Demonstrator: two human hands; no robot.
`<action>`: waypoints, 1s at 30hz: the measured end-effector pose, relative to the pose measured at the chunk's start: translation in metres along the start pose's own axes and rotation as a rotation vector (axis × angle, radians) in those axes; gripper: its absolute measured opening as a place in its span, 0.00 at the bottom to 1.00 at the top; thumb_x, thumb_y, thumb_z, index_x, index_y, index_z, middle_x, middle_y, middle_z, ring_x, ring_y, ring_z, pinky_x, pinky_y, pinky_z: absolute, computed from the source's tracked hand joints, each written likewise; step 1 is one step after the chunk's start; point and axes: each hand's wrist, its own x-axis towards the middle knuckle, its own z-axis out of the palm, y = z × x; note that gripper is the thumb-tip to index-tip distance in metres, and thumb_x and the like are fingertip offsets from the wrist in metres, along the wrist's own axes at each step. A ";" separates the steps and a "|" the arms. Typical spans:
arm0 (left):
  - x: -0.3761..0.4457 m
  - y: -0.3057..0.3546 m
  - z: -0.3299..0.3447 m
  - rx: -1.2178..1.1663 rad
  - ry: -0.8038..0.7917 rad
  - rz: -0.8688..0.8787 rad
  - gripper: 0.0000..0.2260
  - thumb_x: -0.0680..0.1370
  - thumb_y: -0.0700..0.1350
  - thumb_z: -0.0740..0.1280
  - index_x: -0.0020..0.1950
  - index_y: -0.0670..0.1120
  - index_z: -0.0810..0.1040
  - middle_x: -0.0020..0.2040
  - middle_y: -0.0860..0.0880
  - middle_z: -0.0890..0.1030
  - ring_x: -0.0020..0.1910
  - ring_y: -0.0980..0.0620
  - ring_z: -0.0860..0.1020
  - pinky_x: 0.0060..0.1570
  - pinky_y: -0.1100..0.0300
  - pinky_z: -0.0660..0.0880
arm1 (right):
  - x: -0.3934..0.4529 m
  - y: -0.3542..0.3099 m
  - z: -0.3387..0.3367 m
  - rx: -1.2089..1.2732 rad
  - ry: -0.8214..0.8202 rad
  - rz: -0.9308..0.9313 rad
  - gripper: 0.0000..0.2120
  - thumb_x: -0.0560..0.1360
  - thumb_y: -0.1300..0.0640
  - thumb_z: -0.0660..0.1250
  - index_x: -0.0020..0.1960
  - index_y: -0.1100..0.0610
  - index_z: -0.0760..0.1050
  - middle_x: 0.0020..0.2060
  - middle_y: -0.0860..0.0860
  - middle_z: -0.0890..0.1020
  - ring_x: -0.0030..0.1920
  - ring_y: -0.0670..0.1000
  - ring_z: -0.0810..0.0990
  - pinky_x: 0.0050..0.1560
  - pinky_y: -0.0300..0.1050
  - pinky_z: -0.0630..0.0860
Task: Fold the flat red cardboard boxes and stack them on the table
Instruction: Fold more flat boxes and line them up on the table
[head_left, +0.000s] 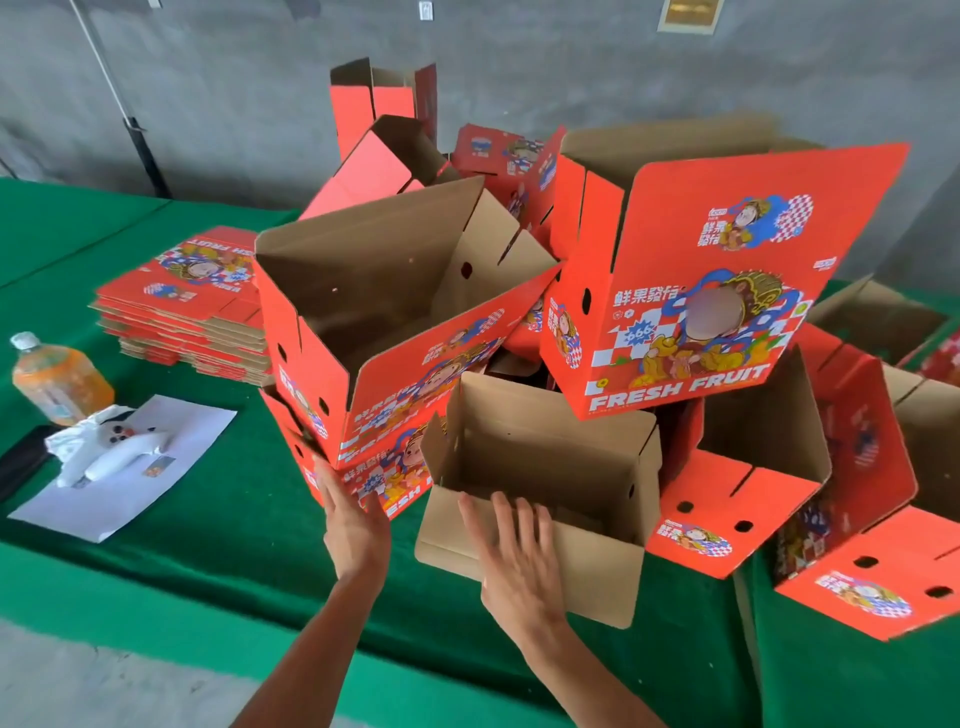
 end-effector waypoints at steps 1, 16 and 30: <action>0.001 0.000 0.002 -0.001 -0.011 0.000 0.42 0.80 0.40 0.68 0.85 0.54 0.44 0.84 0.48 0.58 0.62 0.28 0.76 0.56 0.36 0.73 | 0.001 0.000 0.000 -0.005 0.010 0.003 0.61 0.52 0.50 0.87 0.80 0.50 0.64 0.67 0.62 0.78 0.64 0.66 0.79 0.69 0.66 0.73; 0.016 -0.007 -0.054 -0.231 -0.217 0.063 0.28 0.78 0.40 0.73 0.75 0.42 0.66 0.71 0.40 0.74 0.67 0.38 0.75 0.63 0.45 0.74 | 0.006 -0.046 -0.042 0.165 0.348 0.078 0.43 0.74 0.22 0.56 0.73 0.54 0.74 0.69 0.56 0.78 0.68 0.58 0.76 0.70 0.60 0.71; 0.103 -0.027 -0.195 -0.288 -0.126 0.078 0.06 0.82 0.47 0.69 0.53 0.59 0.79 0.47 0.64 0.84 0.48 0.69 0.80 0.44 0.76 0.73 | 0.096 -0.251 -0.095 0.621 0.510 -0.256 0.15 0.77 0.59 0.74 0.63 0.60 0.81 0.55 0.54 0.85 0.56 0.56 0.85 0.55 0.51 0.81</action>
